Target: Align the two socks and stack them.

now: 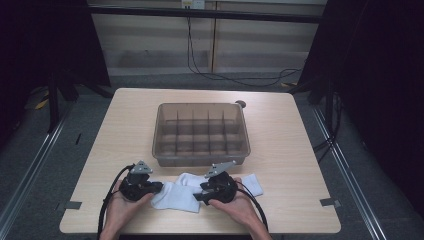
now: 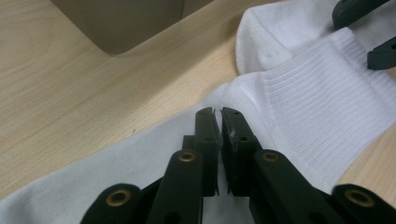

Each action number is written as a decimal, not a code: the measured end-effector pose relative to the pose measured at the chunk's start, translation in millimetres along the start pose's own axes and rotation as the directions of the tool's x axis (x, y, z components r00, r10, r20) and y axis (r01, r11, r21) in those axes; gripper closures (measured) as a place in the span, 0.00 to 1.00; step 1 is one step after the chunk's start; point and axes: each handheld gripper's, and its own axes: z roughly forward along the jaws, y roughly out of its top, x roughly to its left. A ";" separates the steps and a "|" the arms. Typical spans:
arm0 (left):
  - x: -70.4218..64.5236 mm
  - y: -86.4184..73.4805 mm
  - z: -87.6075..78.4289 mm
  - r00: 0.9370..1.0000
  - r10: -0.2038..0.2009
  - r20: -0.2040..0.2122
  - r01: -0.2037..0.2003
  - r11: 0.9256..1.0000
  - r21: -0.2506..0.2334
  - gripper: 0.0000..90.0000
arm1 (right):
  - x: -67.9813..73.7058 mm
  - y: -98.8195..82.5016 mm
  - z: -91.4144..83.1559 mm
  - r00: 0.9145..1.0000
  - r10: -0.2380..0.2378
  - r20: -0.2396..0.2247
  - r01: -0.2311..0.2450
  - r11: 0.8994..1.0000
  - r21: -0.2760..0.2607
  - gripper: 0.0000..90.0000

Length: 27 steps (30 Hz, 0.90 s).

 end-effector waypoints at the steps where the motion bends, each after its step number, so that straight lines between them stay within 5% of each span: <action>1: 0.7 -0.1 0.1 1.000 -0.001 0.005 0.001 1.000 -0.002 0.95 | 0.8 0.0 1.0 1.000 0.003 0.001 -0.003 1.000 0.001 0.60; 8: 1.5 -0.9 0.0 1.000 -0.005 0.011 0.005 1.000 -0.007 0.96 | 5.2 2.4 0.8 0.999 -0.033 0.009 0.033 0.999 0.002 0.91; 12: 1.8 -0.8 -0.1 1.000 -0.002 0.012 0.002 1.000 -0.003 0.97 | 4.9 6.2 -6.5 1.000 -0.022 -0.019 0.022 0.999 -0.027 0.94; 16: 2.0 -1.0 -0.2 1.000 -0.004 0.013 0.004 1.000 -0.003 0.97 | 3.1 17.3 -23.6 0.998 0.003 -0.070 -0.011 0.993 -0.118 0.95; 20: 2.1 -2.5 -0.4 1.000 0.001 0.024 0.000 1.000 -0.009 0.97 | -5.8 30.5 -31.0 0.998 0.025 -0.050 -0.032 0.989 -0.142 0.95; 27: 2.3 -4.7 -1.9 0.999 0.004 0.038 -0.003 1.000 -0.009 0.97 | -25.7 23.2 -3.9 0.997 0.054 0.047 -0.054 0.998 -0.018 0.94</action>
